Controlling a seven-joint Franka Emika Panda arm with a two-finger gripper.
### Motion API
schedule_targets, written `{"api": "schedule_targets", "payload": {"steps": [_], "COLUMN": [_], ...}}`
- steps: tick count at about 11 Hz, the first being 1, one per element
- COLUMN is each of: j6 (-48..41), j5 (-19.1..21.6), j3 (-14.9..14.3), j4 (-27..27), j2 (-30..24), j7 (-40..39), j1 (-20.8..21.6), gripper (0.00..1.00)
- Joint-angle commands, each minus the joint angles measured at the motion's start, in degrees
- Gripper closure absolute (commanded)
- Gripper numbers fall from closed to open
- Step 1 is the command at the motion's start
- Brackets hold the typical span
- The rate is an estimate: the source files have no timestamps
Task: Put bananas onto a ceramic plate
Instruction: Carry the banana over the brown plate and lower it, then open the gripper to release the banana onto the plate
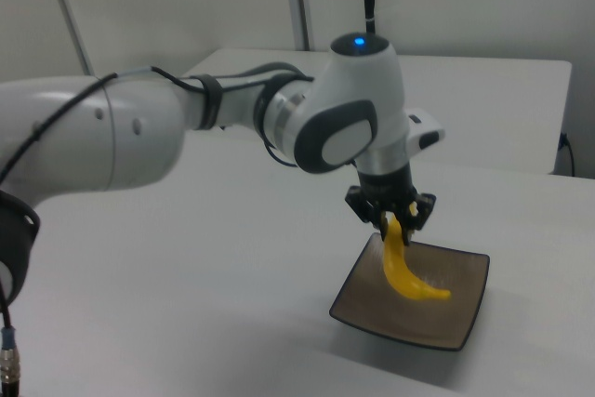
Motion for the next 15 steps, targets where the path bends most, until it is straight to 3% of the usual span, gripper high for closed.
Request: {"api": "schedule_targets", "payload": {"steps": [1,3,6,7,8,9,10,12,15], "j6": [2.5,2.7,7.8,7.7,7.6,7.2,6.9,5.6,-7.5], "j5": [-0.9,-0.9,-0.8,-0.8,-0.8,-0.8,-0.8,-0.5,0.1], "j3": [-0.3,-0.3,-0.3,-0.3,-0.3,-0.3,-0.3,-0.3,-0.2], "j4": [-0.4,-1.2,-3.7,-3.7,-3.7,-3.7,-3.7,-4.3,-4.2], "j2": [2.6,3.9,4.1,4.1,4.0,3.7,3.2,0.1,-9.6], "j7": [-1.1,-2.4,-2.4,-2.4,-2.2,-1.8,-1.6,-1.3,3.3], "j1": [-0.6,-0.6,-0.6,-0.7,-0.7,-0.7,-0.9,-0.9,0.2], "gripper": [1.00,1.00,0.92,0.74,0.36,0.05,0.00,0.00,0.00]}}
